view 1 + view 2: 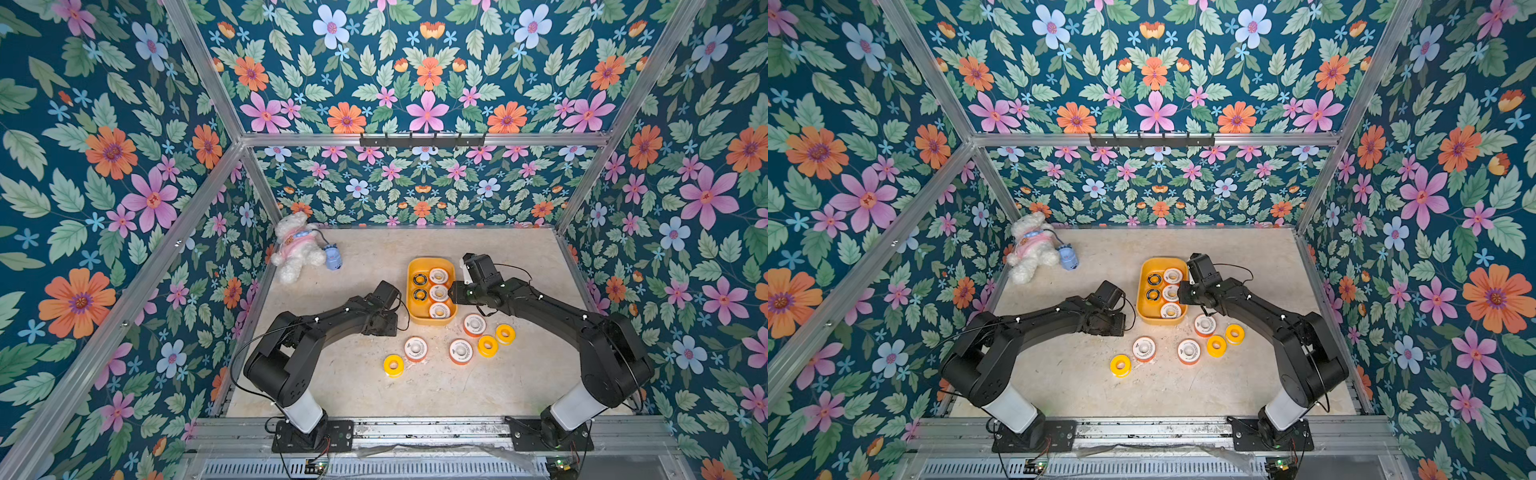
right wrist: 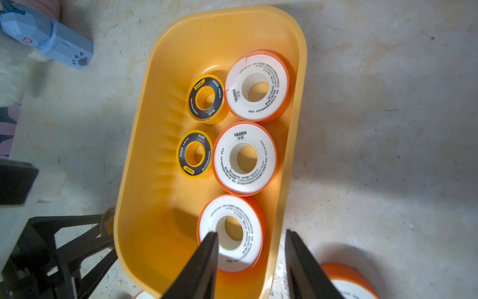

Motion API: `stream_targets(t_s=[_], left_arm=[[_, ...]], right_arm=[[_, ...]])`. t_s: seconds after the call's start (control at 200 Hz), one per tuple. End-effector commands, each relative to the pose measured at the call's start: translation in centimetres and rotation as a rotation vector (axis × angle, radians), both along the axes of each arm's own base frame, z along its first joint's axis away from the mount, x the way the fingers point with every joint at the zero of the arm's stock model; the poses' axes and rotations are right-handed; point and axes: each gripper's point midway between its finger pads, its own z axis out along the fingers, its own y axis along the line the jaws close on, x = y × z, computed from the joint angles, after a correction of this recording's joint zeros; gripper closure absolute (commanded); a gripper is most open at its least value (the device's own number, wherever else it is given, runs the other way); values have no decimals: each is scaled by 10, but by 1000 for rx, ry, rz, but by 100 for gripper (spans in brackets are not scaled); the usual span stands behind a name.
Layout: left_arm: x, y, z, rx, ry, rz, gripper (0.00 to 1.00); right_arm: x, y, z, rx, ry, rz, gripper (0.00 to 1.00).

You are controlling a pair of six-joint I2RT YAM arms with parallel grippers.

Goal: Put the sealing tape into the storage box
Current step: Pick up the sealing tape at the center of the board, then place the sealing tape in the storage box.

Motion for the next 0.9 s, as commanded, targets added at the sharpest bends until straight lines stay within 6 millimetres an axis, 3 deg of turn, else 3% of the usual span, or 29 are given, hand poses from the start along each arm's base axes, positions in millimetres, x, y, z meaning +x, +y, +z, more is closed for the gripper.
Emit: stream_targets(t_s=[0.0,0.115,0.135,0.235,0.54,0.73,0.895], left_arm=[[-1,7,5,37,-5,14,43],[4,6,23,29,-49,21,43],[6,6,26,28,-56,22,42],[12,-1,44,5,-91,20,42],[33,-45,90,-58,-189,-51,42],[43,-75,107,-56,-243,-114,42],[47,-101,102,-40,-229,-180,42]], right_arm=[[4,-2,-7,2,13,-32,53],[8,-4,-7,42,31,-60,53],[8,-5,-20,29,61,-67,53],[13,-8,-24,39,76,-90,56],[18,-5,-28,55,95,-96,68],[19,-6,-33,48,108,-107,73],[19,-7,-35,42,111,-112,75]])
